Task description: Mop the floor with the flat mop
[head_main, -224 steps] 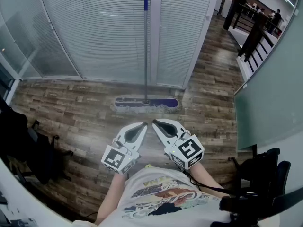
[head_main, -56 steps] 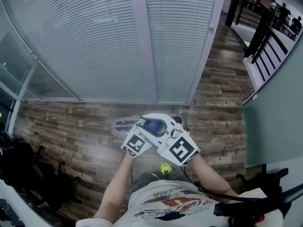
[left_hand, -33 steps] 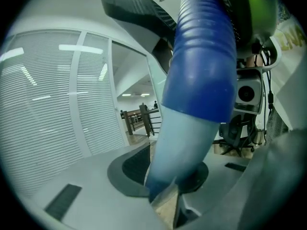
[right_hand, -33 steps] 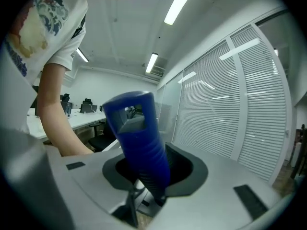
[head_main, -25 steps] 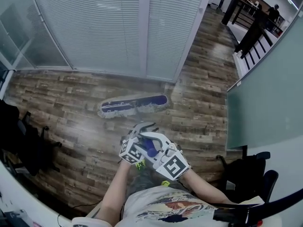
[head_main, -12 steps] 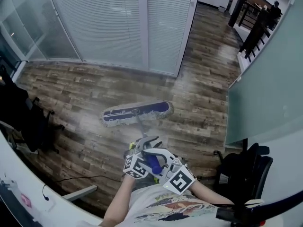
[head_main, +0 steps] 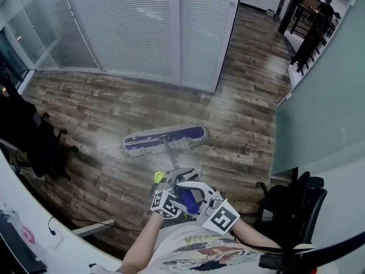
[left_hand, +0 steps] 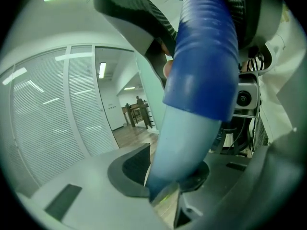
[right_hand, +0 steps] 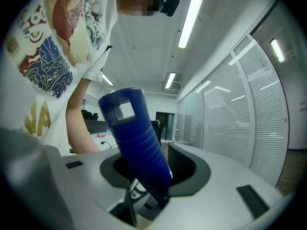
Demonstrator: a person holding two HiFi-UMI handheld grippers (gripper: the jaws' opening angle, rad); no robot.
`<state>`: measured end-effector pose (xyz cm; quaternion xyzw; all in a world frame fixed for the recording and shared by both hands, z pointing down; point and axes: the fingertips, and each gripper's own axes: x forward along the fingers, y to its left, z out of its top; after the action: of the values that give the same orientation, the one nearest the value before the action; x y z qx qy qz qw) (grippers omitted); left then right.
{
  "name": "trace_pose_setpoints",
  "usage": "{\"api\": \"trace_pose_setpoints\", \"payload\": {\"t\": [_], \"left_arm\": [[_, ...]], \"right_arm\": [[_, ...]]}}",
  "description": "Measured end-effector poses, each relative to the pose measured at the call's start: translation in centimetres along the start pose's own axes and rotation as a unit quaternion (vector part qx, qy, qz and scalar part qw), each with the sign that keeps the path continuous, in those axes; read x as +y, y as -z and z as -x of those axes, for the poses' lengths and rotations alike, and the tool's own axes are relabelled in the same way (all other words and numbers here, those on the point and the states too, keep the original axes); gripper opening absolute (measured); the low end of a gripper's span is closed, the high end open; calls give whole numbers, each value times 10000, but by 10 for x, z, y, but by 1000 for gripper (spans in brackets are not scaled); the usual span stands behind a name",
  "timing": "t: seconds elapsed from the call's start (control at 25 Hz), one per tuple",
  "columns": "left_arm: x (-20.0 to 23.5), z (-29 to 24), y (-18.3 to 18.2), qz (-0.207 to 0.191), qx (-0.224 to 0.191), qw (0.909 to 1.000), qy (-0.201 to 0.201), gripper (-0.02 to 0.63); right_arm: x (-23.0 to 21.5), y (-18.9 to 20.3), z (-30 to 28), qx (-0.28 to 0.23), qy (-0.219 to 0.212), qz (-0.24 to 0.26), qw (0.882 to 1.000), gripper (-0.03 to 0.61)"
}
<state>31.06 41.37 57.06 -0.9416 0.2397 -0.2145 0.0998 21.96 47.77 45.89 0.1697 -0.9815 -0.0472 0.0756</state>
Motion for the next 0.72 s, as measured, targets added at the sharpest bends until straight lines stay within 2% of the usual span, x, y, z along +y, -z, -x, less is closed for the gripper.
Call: {"api": "trace_pose_setpoints", "payload": {"t": [0.36, 0.72], "left_arm": [[66, -16, 12, -18, -160, 9999, -17, 78], [196, -26, 66, -104, -49, 9997, 226, 78]], "right_arm": [[-54, 9, -39, 88, -153, -235, 9996, 164], [-143, 12, -153, 58, -252, -104, 9996, 173]]}}
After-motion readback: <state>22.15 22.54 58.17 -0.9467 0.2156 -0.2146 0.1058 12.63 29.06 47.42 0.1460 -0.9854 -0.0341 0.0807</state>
